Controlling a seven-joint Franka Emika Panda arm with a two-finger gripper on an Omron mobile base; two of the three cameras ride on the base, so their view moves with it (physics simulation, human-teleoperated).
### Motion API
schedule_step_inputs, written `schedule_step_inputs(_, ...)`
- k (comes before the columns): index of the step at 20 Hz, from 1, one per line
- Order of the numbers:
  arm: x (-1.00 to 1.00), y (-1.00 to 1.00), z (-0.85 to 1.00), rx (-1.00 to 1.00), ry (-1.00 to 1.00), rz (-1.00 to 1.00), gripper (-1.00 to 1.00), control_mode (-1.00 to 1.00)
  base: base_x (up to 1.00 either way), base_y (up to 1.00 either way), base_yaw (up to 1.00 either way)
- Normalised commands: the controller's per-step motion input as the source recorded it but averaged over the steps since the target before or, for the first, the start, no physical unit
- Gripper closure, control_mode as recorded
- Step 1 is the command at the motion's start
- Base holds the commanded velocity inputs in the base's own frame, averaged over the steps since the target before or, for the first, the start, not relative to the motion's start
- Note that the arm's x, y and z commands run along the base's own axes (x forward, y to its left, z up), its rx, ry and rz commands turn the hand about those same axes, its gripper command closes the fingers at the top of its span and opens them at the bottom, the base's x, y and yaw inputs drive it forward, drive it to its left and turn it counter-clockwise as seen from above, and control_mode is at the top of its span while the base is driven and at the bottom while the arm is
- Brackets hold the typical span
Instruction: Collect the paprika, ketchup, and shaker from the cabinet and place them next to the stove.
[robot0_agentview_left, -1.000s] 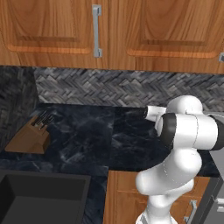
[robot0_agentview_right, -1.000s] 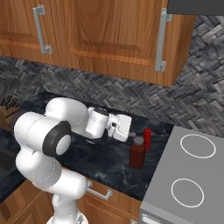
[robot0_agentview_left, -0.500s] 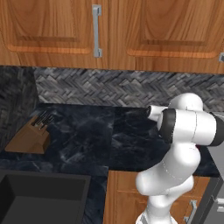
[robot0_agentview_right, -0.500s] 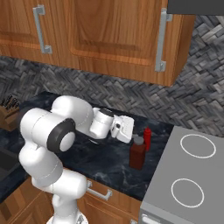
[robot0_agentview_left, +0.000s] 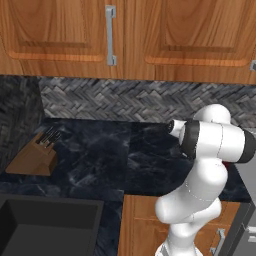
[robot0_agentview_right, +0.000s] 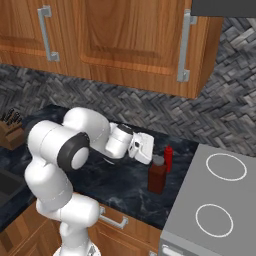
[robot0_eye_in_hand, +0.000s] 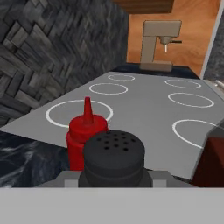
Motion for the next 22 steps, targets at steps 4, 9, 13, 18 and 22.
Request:
schedule_step_inputs(4,0.08,0.00,-0.27,0.01,-0.03,0.00,1.00,-1.00,0.00,0.00,0.00)
schedule_step_inputs(9,0.07,0.00,-0.36,0.00,-0.04,0.00,1.00,-1.00,0.00,0.00,0.00)
schedule_step_inputs(13,0.06,0.00,-0.40,0.00,-0.06,0.00,1.00,-1.00,0.00,0.00,0.00)
schedule_step_inputs(18,0.02,0.00,-0.44,0.00,-0.06,0.00,1.00,-1.00,0.00,0.00,0.00)
schedule_step_inputs(22,0.00,0.06,-0.36,0.00,-0.09,0.00,1.00,-1.00,0.00,0.00,0.00)
